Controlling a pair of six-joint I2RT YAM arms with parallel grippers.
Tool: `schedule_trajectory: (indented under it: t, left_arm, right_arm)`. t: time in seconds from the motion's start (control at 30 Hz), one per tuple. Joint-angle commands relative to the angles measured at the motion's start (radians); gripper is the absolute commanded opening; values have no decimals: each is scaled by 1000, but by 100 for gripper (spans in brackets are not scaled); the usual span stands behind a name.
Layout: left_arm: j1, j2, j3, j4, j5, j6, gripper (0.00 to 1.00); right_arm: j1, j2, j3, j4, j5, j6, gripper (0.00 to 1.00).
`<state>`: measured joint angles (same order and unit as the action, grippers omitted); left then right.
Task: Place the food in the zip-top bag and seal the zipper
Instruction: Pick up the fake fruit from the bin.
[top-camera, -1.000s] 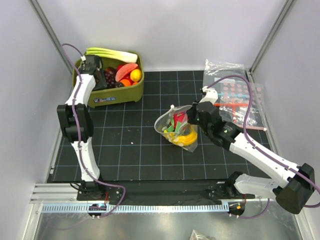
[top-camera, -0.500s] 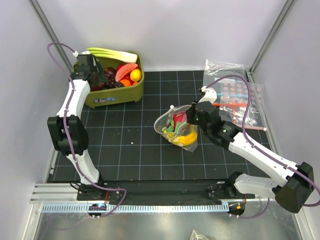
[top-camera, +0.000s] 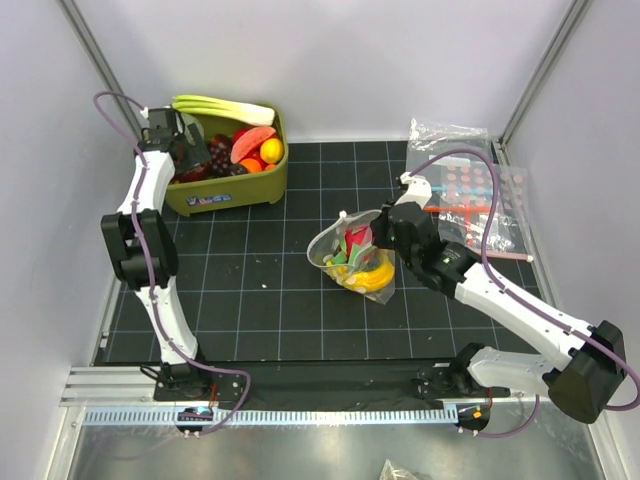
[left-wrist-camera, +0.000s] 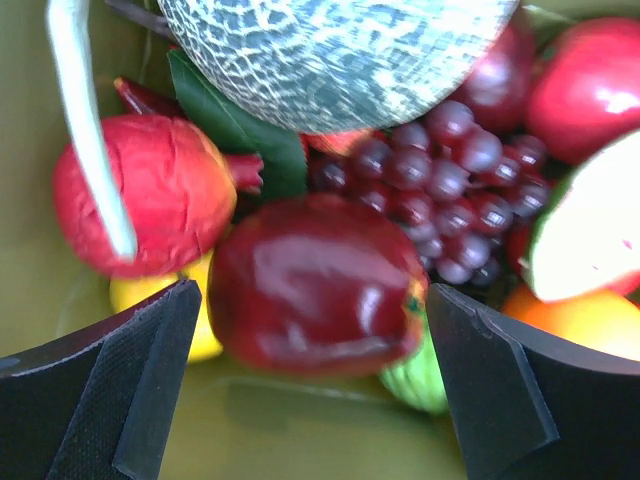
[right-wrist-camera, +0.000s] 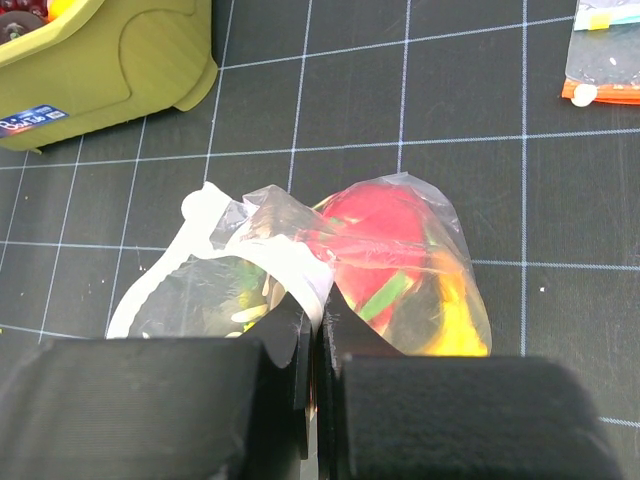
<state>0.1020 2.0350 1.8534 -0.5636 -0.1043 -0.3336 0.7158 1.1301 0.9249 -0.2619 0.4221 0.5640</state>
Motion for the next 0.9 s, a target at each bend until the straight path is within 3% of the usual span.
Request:
schedule_trajectory:
  t: [0.0, 0.07, 0.1, 0.2, 0.4, 0.6, 0.87]
  left_arm:
    - [8, 46, 84, -42, 75, 2, 99]
    - [8, 89, 139, -84, 101, 2, 91]
    - [8, 97, 156, -114, 129, -1, 78]
    - [8, 64, 136, -86, 152, -22, 56]
    - [8, -136, -37, 45, 184, -56, 29]
    - [-5, -301, -206, 183, 255, -128, 23]
    - [-45, -355, -220, 188, 313, -176, 21]
  right_arm:
    - [-6, 0, 14, 41, 14, 14, 1]
    - [-6, 0, 15, 39, 7, 16, 1]
    - [-6, -1, 15, 39, 7, 14, 1]
    - [-6, -6, 12, 39, 17, 14, 1]
    - [-7, -12, 14, 35, 18, 14, 1]
    - [-9, -30, 9, 36, 23, 13, 1]
    - [-7, -23, 12, 36, 18, 13, 1]
